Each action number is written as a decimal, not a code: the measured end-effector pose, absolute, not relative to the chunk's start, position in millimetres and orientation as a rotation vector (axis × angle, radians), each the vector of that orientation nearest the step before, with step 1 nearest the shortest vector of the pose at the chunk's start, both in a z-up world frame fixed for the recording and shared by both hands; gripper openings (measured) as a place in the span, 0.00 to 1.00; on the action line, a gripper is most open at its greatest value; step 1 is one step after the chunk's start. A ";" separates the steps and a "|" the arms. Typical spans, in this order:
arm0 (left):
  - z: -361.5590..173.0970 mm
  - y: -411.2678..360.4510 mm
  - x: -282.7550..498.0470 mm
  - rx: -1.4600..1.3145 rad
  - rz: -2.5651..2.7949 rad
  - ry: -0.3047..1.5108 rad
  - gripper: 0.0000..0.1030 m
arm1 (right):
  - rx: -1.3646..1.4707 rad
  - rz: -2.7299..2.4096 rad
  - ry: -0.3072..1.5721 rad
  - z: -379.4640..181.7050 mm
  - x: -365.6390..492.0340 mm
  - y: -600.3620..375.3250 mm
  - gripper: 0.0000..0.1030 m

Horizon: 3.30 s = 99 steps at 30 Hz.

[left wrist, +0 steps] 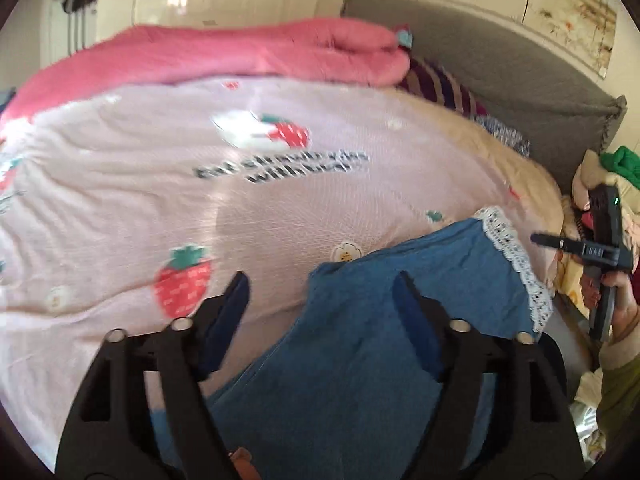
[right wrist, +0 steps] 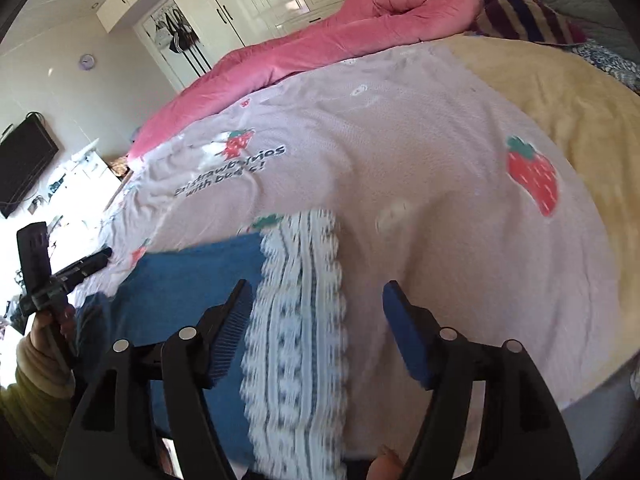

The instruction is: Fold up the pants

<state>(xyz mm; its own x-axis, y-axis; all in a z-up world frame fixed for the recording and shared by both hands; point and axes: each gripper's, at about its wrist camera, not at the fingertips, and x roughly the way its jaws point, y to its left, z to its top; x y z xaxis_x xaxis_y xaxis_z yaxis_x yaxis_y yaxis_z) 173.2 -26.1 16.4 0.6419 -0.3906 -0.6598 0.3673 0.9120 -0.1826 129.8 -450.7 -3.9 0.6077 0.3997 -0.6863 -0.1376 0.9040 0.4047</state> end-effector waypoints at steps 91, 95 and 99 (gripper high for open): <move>-33.1 -286.7 265.5 0.101 -1.112 1.156 0.12 | 0.475 0.437 0.931 -46.4 54.8 -433.0 0.16; -14.1 -276.2 262.1 0.063 -1.138 1.095 0.12 | 0.451 0.442 0.892 -26.2 50.2 -432.0 0.16; 9.3 -258.0 259.1 0.027 -1.177 1.019 0.12 | 0.405 0.472 0.848 0.8 44.5 -417.3 0.16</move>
<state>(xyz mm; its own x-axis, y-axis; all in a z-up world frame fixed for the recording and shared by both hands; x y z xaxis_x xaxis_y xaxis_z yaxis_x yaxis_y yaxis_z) 259.1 -258.0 9.3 0.0141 -0.7446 -0.6673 0.7673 0.4360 -0.4703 44.5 -417.3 0.8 0.5708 0.5461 -0.6131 -0.2331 0.8238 0.5168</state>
